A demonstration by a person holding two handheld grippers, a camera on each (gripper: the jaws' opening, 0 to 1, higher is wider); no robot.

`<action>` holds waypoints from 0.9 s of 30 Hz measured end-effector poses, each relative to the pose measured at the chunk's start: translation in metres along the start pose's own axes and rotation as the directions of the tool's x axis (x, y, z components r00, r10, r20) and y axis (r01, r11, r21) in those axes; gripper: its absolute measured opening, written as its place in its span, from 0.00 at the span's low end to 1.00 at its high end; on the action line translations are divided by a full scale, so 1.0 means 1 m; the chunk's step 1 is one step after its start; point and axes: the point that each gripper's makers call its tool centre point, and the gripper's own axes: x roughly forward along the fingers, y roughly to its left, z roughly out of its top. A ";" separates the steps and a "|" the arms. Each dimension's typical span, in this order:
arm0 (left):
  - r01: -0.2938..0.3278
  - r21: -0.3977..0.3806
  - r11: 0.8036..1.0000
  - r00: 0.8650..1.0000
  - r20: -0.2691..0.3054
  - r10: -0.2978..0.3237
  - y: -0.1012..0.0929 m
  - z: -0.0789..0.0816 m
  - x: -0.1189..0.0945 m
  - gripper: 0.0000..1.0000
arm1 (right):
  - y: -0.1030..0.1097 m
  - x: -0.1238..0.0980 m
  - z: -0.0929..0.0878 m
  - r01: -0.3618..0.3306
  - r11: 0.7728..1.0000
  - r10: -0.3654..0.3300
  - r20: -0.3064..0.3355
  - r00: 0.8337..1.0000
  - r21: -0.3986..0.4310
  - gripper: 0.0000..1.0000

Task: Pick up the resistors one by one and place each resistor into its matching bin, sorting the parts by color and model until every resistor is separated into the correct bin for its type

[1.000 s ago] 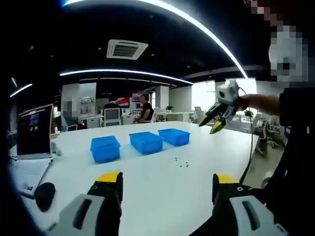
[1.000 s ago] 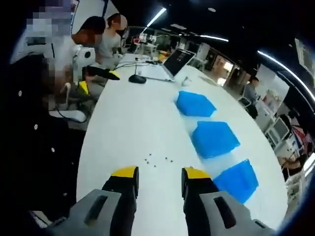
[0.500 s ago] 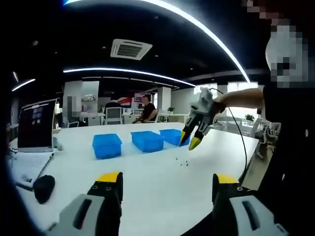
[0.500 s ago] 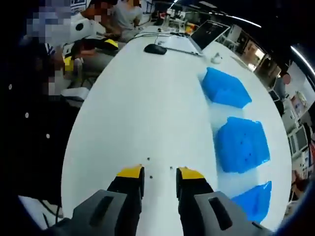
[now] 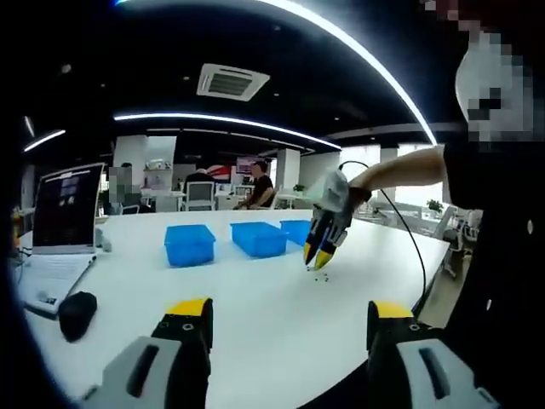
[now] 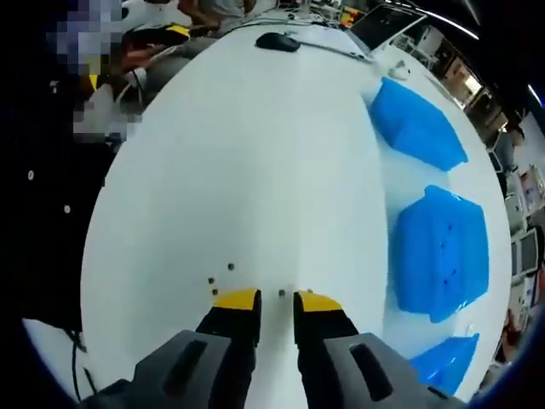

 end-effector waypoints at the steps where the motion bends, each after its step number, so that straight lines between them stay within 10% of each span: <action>1: 0.000 0.001 1.000 1.000 0.000 0.000 0.000 0.000 0.000 0.74 | -0.002 0.001 -0.001 -0.002 1.000 0.002 -0.003 1.000 0.000 0.16; 27: 0.021 -0.003 1.000 1.000 0.010 -0.021 -0.012 0.006 0.000 0.74 | -0.005 -0.005 0.010 -0.035 0.992 0.026 0.071 0.997 0.123 0.05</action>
